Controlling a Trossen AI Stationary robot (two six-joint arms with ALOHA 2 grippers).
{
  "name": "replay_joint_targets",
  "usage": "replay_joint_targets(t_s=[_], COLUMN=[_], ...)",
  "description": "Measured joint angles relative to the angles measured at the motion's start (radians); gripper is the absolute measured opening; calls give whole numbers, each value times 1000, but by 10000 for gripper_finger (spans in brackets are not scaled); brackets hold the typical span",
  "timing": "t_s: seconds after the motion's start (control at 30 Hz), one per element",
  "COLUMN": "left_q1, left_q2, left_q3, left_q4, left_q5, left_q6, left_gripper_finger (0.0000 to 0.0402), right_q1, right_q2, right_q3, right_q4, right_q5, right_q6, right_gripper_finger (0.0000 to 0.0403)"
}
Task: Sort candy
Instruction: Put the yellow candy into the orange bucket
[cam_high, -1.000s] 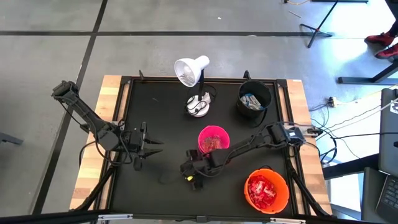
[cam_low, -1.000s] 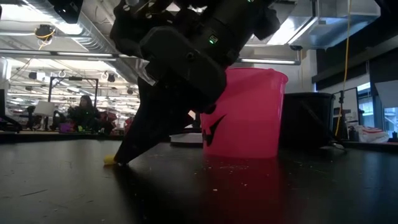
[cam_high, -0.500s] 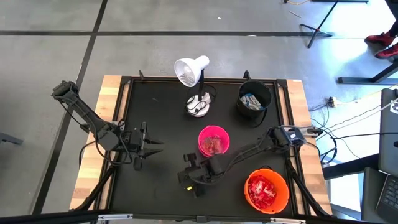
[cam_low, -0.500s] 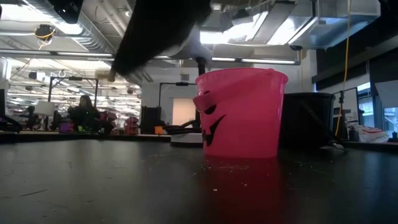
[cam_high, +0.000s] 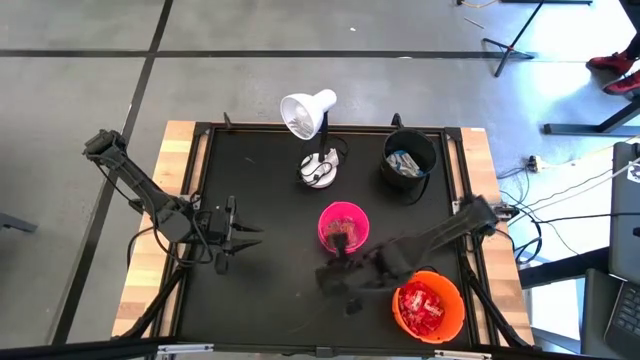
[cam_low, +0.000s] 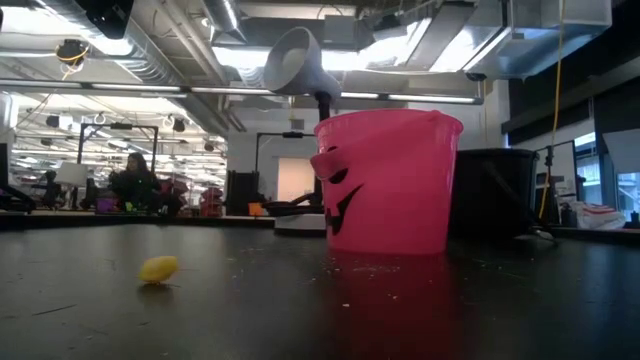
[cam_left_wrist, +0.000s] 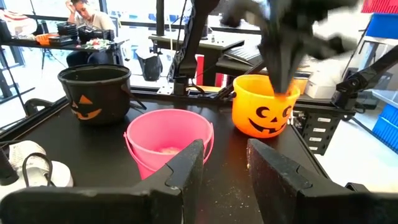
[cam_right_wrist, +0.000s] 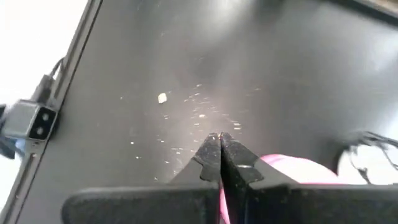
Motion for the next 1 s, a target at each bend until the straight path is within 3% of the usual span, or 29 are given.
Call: replay_joint_targets(t_s=[0.2,0.3,0.4,0.57,0.67,0.8,1.0], left_q1=[0,0,1,1,1,1,3], left_q2=[0,3,8,18,18,18,18], left_q3=[0,0,0,0,0,0,0], left_q4=[-2,-3,-3,-2,-2,-6,-2], left_q5=[0,0,5,8,7,3,-19], left_q6=[-3,-4,-12,-26,-42,-53,-56], left_gripper_finger=[121,121,121,121,121,121,121], right_q1=[78,131,157,119,46,-41,-90], right_q2=[-157,-242,-326,-360,-331,-260,-130], right_q3=[-40,-168,-376,-709,-829,-864,-864], right_q4=[-33,50,277,815,1043,1150,1250], right_q5=[108,161,163,82,-36,-142,-245], right_q6=[67,113,117,48,38,42,35], right_gripper_finger=[0,0,0,2,14,52,142])
